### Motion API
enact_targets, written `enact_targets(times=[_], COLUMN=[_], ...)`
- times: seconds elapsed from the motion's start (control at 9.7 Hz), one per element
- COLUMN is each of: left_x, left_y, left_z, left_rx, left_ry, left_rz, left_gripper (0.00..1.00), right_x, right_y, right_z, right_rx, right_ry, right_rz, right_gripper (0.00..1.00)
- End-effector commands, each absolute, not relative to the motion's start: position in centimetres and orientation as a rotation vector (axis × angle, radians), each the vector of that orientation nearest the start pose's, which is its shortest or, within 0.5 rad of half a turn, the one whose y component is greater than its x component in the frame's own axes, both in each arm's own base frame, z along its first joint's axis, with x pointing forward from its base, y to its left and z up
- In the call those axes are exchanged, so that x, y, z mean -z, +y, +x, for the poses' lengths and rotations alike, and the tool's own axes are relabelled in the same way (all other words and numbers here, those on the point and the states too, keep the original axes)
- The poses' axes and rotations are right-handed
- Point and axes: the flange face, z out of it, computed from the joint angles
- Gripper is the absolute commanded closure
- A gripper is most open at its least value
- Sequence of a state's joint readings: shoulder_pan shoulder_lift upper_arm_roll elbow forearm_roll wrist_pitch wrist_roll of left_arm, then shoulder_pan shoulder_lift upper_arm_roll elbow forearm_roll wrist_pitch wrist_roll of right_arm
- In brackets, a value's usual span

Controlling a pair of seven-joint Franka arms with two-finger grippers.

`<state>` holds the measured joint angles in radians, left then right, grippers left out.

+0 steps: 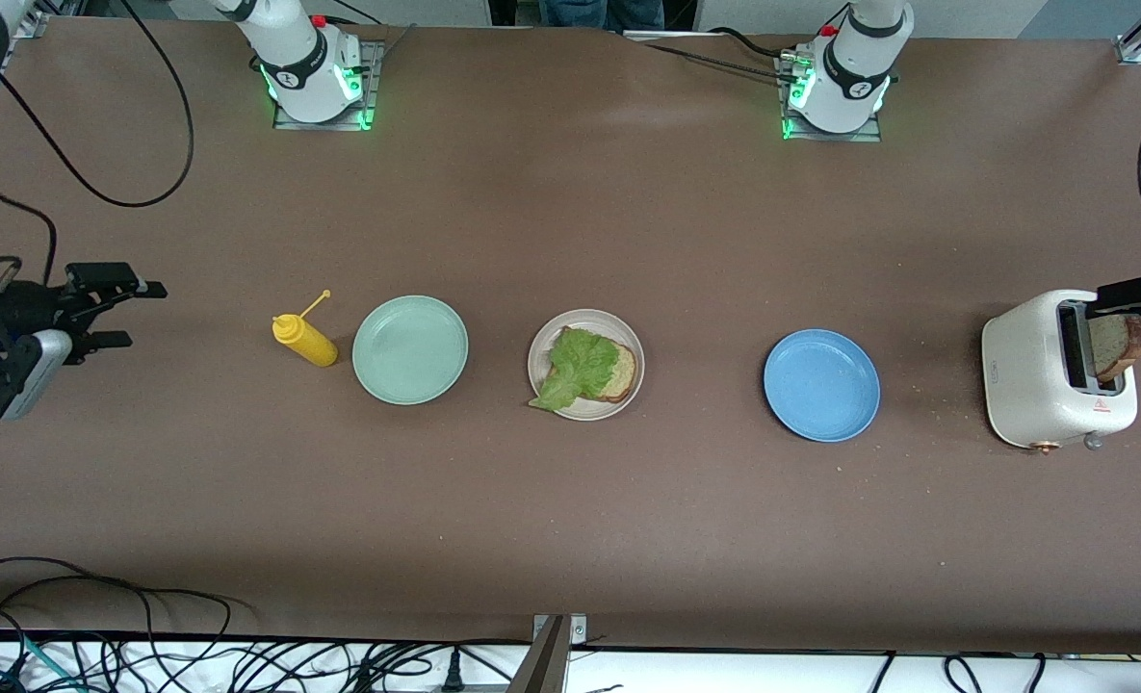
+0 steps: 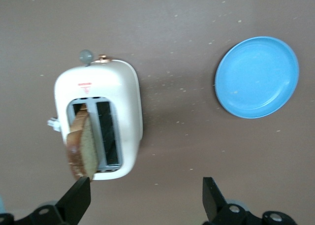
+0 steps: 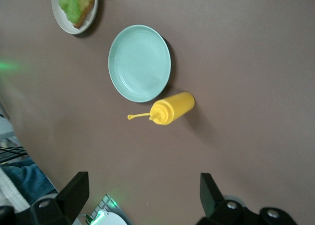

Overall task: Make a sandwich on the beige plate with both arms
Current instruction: 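Withdraw the right gripper while the left gripper reaches the toaster bread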

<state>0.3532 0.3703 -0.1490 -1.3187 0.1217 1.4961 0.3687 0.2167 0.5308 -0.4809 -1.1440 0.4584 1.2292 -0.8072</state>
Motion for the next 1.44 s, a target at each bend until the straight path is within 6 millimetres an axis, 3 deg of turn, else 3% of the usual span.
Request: enact_targets(times=[0.0,0.1,0.21,0.52,0.72,0.83,0.93,1.03,1.24,1.34], left_x=[-49.2,-48.2,-47.2,-45.5,-44.6,-43.9,-43.2,-42.0,-40.9,-40.4], left_y=[19.7,20.4,21.2,23.4,24.2,24.8,25.5,25.4,25.2,24.8], left_z=[62.8,62.9,62.7,62.0,61.5,61.3,60.9,60.6,59.5,58.9], left_rx=[-0.319,-0.304,-0.311,-0.281,-0.269,-0.262,-0.215,-0.203,-0.195,-0.168], left_ry=[0.275,0.276,0.274,0.276,0.263,0.254,0.244,0.249,0.252,0.262], left_rz=[-3.070,-3.046,-3.033,-3.035,-3.034,-3.036,-3.029,-3.028,-3.027,-3.019], left_gripper=[0.00,0.00,0.00,0.00,0.00,0.00,0.00,0.00,0.00,0.00], right_x=[-52.3,-53.2,-53.5,-54.1,-55.3,-56.9,-58.4,-58.7,-59.4,-59.7], right_y=[-3.4,-2.2,-2.4,-1.5,-2.1,-2.2,-4.1,-4.6,-4.5,-3.2], right_z=[62.4,61.3,59.9,56.4,55.7,55.2,54.9,54.5,53.5,53.3], right_rx=[-0.425,-0.424,-0.428,-0.201,-0.072,-0.017,0.062,0.061,0.005,-0.038], right_ry=[-0.721,-0.664,-0.539,-0.354,-0.342,-0.333,-0.245,-0.212,-0.036,0.092], right_rz=[-2.785,-2.893,-2.977,-3.144,-3.160,-3.168,-3.167,-3.165,-3.155,-3.132], right_gripper=[0.00,0.00,0.00,0.00,0.00,0.00,0.00,0.00,0.00,0.00])
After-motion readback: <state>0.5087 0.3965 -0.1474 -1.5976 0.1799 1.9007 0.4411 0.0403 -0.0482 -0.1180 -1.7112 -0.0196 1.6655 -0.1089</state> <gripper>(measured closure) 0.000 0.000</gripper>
